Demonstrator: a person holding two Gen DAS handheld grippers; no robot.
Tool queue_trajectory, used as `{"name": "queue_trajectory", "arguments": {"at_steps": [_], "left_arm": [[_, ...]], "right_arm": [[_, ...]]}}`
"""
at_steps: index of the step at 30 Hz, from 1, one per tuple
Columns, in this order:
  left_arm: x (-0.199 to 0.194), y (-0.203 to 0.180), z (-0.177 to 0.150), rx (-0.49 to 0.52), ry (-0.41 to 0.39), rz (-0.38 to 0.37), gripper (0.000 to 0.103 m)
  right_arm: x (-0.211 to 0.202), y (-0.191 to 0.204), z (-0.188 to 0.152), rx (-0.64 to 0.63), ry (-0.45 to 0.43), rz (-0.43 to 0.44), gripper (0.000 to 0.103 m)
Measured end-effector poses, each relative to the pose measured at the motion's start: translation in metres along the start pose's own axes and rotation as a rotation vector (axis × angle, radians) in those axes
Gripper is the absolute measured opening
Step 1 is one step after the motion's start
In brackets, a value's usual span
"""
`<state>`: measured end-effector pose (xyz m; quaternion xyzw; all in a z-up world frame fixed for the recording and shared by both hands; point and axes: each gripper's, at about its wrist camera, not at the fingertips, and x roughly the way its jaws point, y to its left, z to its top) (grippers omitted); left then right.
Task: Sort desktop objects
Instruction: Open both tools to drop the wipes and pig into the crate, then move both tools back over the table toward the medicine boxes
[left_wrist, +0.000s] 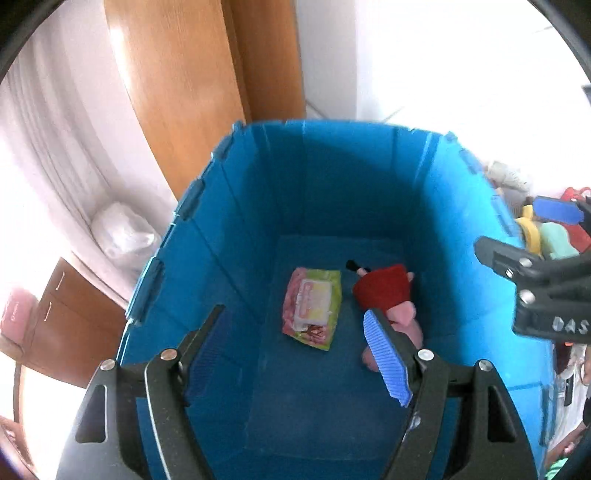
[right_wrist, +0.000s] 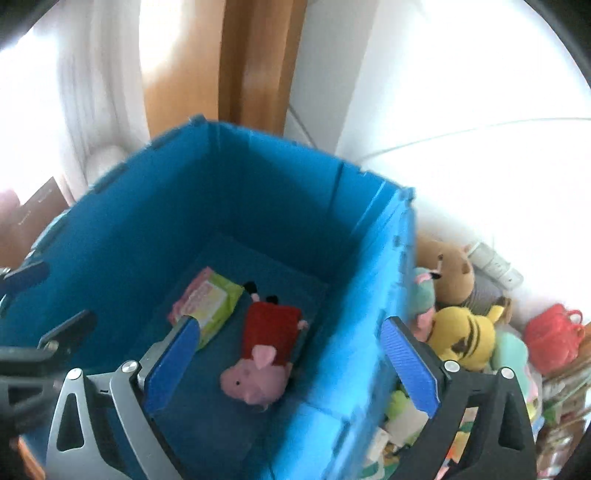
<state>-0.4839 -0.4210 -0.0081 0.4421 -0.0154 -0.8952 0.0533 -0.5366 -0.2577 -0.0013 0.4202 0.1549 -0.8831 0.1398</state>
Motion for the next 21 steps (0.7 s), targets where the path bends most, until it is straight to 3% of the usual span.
{"name": "queue_trajectory", "arguments": {"at_steps": [4,6,10,14,21], "left_arm": [[-0.041,-0.020,-0.025,-0.001,-0.069,-0.031,0.075],[-0.059,-0.035,-0.040,0.012,-0.104,-0.033,0.084],[-0.089,-0.067,-0.068,0.039,-0.165,-0.048,0.086],[-0.116,-0.105,-0.096,0.047,-0.216,-0.065,0.096],[-0.158,-0.181,-0.142,0.083,-0.274,-0.104,0.100]], "right_arm": [[-0.041,-0.010,-0.038,0.013,-0.069,0.018,0.102],[-0.061,-0.019,-0.058,0.028,-0.102,0.029,0.102],[-0.098,-0.041,-0.099,0.066,-0.155,0.020,0.103],[-0.125,-0.067,-0.152,0.099,-0.186,0.004,0.103],[-0.156,-0.126,-0.245,0.206,-0.186,-0.030,0.103]]}}
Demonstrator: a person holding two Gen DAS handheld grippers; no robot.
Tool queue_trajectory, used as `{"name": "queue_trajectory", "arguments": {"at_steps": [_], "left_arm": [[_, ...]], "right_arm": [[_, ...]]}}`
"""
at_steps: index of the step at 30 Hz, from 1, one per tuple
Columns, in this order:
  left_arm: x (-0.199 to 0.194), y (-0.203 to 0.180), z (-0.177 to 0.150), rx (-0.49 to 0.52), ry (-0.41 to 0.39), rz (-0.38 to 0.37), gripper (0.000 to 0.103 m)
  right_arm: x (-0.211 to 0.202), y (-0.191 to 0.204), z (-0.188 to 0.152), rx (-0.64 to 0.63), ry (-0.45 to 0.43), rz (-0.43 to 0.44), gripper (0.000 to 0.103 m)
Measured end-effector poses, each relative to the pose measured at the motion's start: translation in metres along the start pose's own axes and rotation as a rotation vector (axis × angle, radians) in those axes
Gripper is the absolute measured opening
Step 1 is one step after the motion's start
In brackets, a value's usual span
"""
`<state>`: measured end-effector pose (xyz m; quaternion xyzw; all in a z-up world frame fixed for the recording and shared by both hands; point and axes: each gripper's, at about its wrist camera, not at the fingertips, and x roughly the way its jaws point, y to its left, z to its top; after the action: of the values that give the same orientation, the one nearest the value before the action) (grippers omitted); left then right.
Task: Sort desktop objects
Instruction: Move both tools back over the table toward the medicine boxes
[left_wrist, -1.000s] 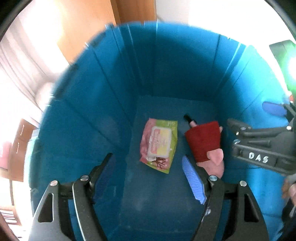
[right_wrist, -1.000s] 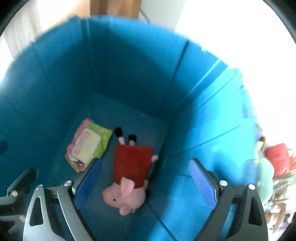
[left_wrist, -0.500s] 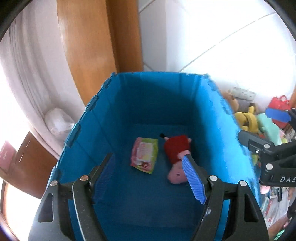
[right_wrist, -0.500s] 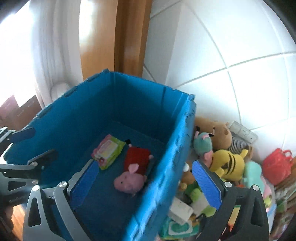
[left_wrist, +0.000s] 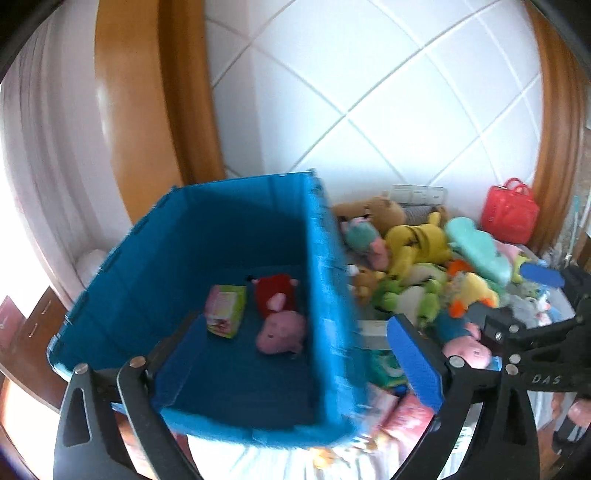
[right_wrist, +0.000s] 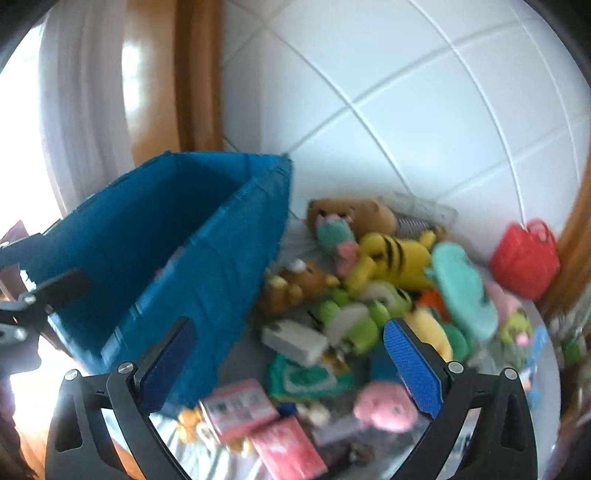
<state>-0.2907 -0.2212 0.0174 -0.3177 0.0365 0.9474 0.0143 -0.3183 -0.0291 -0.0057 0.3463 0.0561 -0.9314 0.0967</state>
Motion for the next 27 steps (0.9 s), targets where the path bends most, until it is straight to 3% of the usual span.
{"name": "queue_trajectory", "arguments": {"at_steps": [9,16,27], "left_arm": [[-0.032,-0.095,-0.047,0.022,0.021,-0.048,0.100],[-0.034,-0.152,-0.084,0.043,0.098,-0.096,0.100],[0.022,-0.197,-0.138,0.079,0.260,-0.158,0.100]], "right_arm": [[-0.042,-0.079,-0.083,0.064,0.038,-0.026,0.103],[-0.062,-0.129,-0.132,0.124,0.080,-0.038,0.103],[-0.041,-0.189,-0.201,0.263,0.218,-0.093,0.103]]}}
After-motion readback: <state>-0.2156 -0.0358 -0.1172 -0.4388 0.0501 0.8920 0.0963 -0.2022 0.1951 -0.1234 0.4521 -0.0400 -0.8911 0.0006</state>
